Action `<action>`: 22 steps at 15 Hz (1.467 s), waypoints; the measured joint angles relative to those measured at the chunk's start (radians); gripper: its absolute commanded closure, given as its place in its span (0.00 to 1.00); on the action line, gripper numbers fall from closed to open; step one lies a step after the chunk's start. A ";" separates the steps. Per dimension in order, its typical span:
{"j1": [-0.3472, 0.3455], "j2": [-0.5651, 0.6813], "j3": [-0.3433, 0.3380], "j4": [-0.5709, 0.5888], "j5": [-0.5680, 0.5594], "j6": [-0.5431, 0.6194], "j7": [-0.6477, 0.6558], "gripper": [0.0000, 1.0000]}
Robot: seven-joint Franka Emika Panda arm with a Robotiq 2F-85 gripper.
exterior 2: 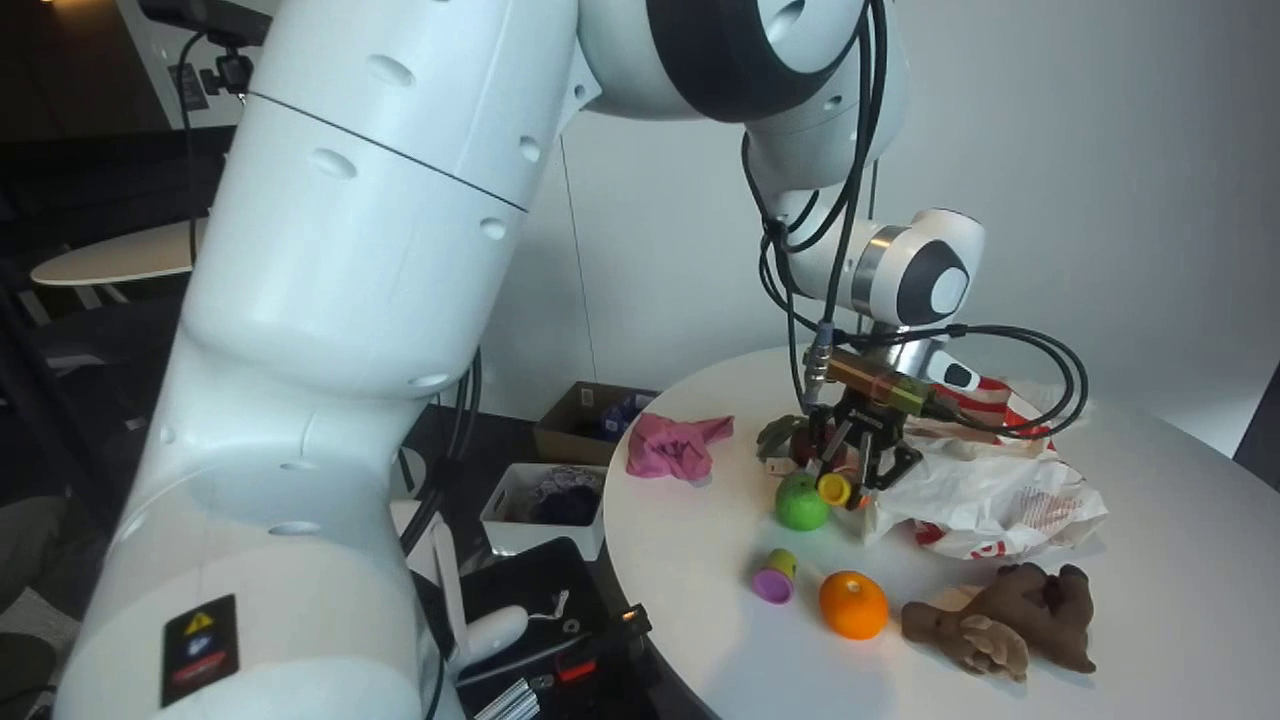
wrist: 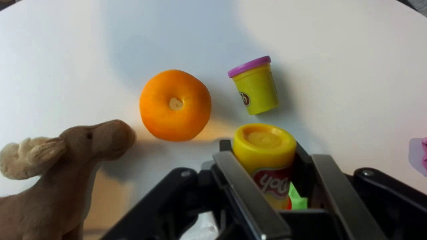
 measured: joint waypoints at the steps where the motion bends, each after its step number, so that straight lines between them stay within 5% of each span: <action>1: -0.009 0.002 -0.002 -0.039 0.000 0.075 0.000 0.82; 4: -0.015 0.027 -0.015 -0.124 -0.009 0.330 0.002 0.79; 5: -0.015 0.037 -0.019 -0.145 -0.012 0.401 0.003 0.32; 6: -0.014 0.046 -0.023 -0.162 -0.017 0.456 0.006 0.31; 10: -0.016 0.063 -0.039 -0.207 -0.019 0.567 0.018 0.02; 22: 0.063 -0.164 -0.025 -0.287 -0.067 0.536 0.094 0.00</action>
